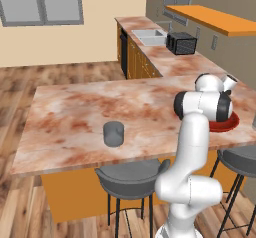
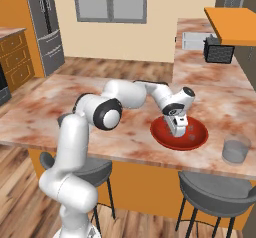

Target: There are four ice cubes in the ice bowl. Place two ice cubes in each glass of water.

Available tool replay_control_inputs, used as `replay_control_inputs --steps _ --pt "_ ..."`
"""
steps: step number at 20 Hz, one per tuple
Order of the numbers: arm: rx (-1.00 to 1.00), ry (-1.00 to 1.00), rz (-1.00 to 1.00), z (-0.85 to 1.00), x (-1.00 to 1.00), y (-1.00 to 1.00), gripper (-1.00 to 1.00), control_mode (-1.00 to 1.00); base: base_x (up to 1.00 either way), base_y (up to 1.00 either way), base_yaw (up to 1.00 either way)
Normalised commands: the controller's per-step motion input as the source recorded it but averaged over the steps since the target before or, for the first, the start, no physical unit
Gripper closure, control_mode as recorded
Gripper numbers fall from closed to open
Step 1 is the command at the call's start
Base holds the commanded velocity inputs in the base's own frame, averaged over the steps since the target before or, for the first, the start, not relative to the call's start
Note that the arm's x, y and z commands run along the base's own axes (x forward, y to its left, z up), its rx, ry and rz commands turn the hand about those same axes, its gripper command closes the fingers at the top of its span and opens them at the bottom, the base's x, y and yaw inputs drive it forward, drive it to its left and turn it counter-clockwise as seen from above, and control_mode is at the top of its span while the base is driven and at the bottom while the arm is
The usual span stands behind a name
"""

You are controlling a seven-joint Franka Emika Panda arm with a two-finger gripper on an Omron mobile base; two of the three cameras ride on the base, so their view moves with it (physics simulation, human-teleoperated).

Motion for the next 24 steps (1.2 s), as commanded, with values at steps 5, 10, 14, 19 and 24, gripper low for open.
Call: replay_control_inputs --steps 5,10,14,19,24 --pt "0.0 -0.03 0.0 -0.05 0.14 -0.01 -1.0 -1.0 0.0 0.0 0.0" --pt "0.0 -0.04 0.0 -0.07 0.18 0.0 -1.0 -1.0 0.0 0.0 0.0" --pt "0.0 -0.04 0.0 -0.23 0.22 0.0 -1.0 -1.0 0.0 0.0 0.0" --pt "0.0 -0.03 0.0 -0.16 0.24 0.0 -1.0 -1.0 0.0 0.0 0.0" --pt "0.0 -0.01 0.0 -0.17 0.16 -0.04 -1.0 -1.0 0.0 0.0 0.0"
